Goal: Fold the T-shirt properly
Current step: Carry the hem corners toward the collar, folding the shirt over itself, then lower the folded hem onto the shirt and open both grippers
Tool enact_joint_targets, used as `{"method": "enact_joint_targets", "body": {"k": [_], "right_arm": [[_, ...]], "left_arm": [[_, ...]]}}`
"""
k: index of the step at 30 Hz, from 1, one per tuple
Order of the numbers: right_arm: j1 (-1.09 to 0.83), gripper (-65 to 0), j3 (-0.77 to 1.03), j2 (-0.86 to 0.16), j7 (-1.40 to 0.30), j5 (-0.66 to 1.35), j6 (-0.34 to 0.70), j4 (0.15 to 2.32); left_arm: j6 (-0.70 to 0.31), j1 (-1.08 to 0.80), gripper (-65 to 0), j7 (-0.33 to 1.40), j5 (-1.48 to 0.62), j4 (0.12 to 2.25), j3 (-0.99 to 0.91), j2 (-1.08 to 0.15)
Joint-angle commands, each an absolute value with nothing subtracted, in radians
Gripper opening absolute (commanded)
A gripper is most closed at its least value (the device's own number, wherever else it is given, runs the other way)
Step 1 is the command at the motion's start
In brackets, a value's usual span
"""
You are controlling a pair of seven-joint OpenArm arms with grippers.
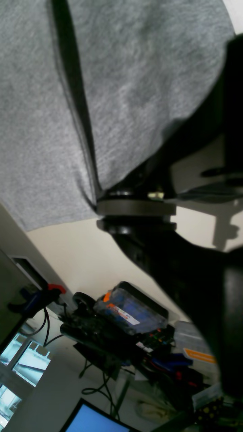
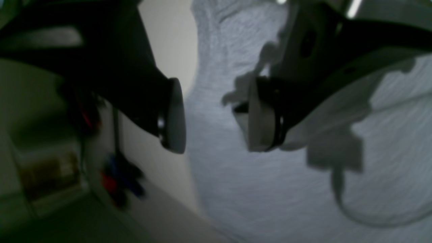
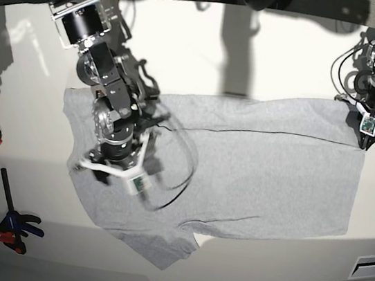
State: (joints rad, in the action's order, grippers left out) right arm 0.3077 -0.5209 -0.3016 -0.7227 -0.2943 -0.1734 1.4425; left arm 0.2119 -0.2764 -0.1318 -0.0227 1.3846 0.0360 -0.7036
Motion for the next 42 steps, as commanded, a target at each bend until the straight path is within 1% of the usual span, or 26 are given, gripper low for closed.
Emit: {"method": "enact_joint_targets", "body": {"k": [1,2,5,9,11,15,18,20,22,24,30,33,35,38,42], "right_arm": [[0.337,-36.0,-0.497,-0.298,-0.702,-0.314,-0.225,1.457],[0.337,-36.0,-0.476,-0.288,-0.712,-0.314,-0.240,1.456],[0.337,-36.0,-0.413,-0.257,-0.724,-0.307,-0.227,1.457],[0.336,-36.1,-0.373,-0.241,-0.754,-0.308,-0.070,1.457],[0.335,-36.1,-0.373,-0.244,-0.756,-0.313,-0.037,1.457],[0.335,-36.1,-0.373,-0.243,-0.756,-0.315,-0.006,1.457],[0.334,-36.1,-0.373,-0.243,-0.760,-0.314,0.031,1.457],[0.334,-36.1,-0.373,-0.244,-0.768,-0.315,0.032,1.457],[0.334,-36.1,-0.373,-0.244,-0.772,-0.315,0.031,1.457],[0.334,-36.1,-0.373,-0.244,-0.772,-0.315,0.032,1.457],[0.334,-36.1,-0.373,-0.244,-0.795,-0.275,0.032,1.457],[0.327,-36.1,-0.373,-0.249,-0.838,-0.223,0.070,1.465],[0.311,-36.1,-0.372,-0.266,-0.836,-0.196,0.103,1.480],[0.306,-36.2,-0.372,-0.291,-0.882,-0.150,0.117,1.482],[0.297,-36.2,-0.372,-0.352,-0.890,-0.041,0.117,1.482]], "left_arm": [[0.220,-0.266,-65.0,-0.155,-0.020,1.398,0.027,-0.723],[0.220,-0.266,-65.0,-0.157,-0.020,1.398,0.027,-0.723],[0.220,-0.266,-65.0,-0.157,-0.020,1.398,0.027,-0.723],[0.220,-0.266,-65.0,-0.155,-0.020,1.398,0.027,-0.723],[0.220,-0.263,-65.0,-0.158,-0.020,1.398,0.027,-0.724],[0.220,-0.253,-64.9,-0.159,-0.020,1.398,0.027,-0.724],[0.220,-0.237,-62.1,-0.157,-0.020,1.397,0.027,-0.724],[0.220,-0.224,-58.5,-0.144,-0.020,1.397,0.027,-0.724],[0.220,-0.207,-53.3,-0.078,-0.020,1.397,0.027,-0.724],[0.218,-0.181,-50.5,0.022,-0.019,1.397,0.027,-0.724],[0.189,-0.127,-50.3,0.170,-0.019,1.400,0.027,-0.727],[0.190,-0.142,-50.3,0.252,-0.093,1.451,0.027,-0.726],[0.190,-0.168,-50.3,0.288,-0.137,1.520,0.027,-0.726],[0.189,-0.204,-50.3,0.322,-0.168,1.608,0.027,-0.720],[0.190,-0.208,-50.3,0.351,-0.167,1.617,0.027,-0.667]]}}
